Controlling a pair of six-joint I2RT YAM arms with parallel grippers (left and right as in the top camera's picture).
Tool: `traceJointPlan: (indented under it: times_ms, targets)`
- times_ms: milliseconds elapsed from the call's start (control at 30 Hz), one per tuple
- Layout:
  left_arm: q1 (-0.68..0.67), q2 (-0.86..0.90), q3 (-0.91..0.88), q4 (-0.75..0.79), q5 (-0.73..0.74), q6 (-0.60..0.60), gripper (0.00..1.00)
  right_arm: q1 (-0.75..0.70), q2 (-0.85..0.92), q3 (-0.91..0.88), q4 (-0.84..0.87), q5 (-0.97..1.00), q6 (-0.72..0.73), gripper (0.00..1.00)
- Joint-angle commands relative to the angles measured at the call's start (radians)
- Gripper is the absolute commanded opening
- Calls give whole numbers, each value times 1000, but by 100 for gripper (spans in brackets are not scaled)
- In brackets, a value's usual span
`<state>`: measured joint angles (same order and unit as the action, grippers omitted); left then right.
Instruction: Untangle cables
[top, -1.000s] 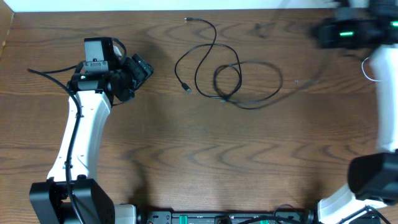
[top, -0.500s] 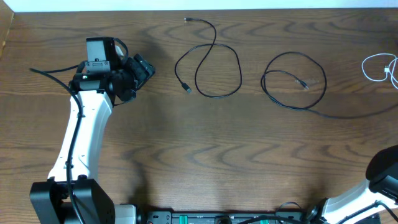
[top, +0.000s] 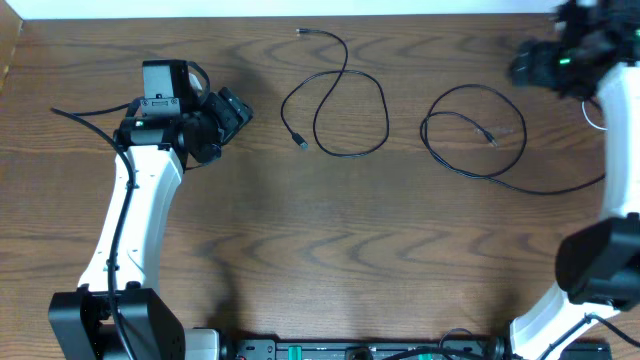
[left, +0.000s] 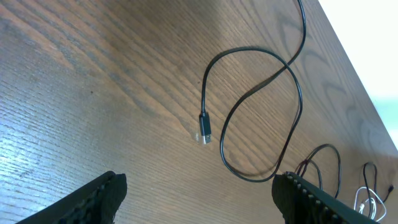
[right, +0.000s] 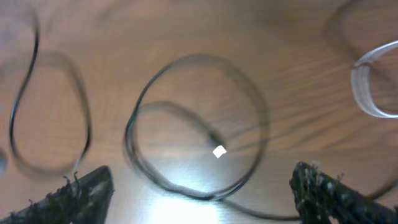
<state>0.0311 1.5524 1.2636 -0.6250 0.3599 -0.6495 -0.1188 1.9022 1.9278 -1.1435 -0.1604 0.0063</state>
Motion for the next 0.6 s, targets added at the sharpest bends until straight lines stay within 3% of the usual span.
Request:
traceJointPlan:
  times_ms: [0, 200, 567]
  targets:
    - [0, 12, 5, -5, -10, 18, 80, 103, 84, -55, -27, -2, -129, 83]
    - [0, 12, 5, -14, -10, 29, 80, 252, 227, -113, -19, 89, -136, 71]
    - [0, 12, 5, -15, -10, 29, 80, 335, 348, -117, 47, 169, -135, 64]
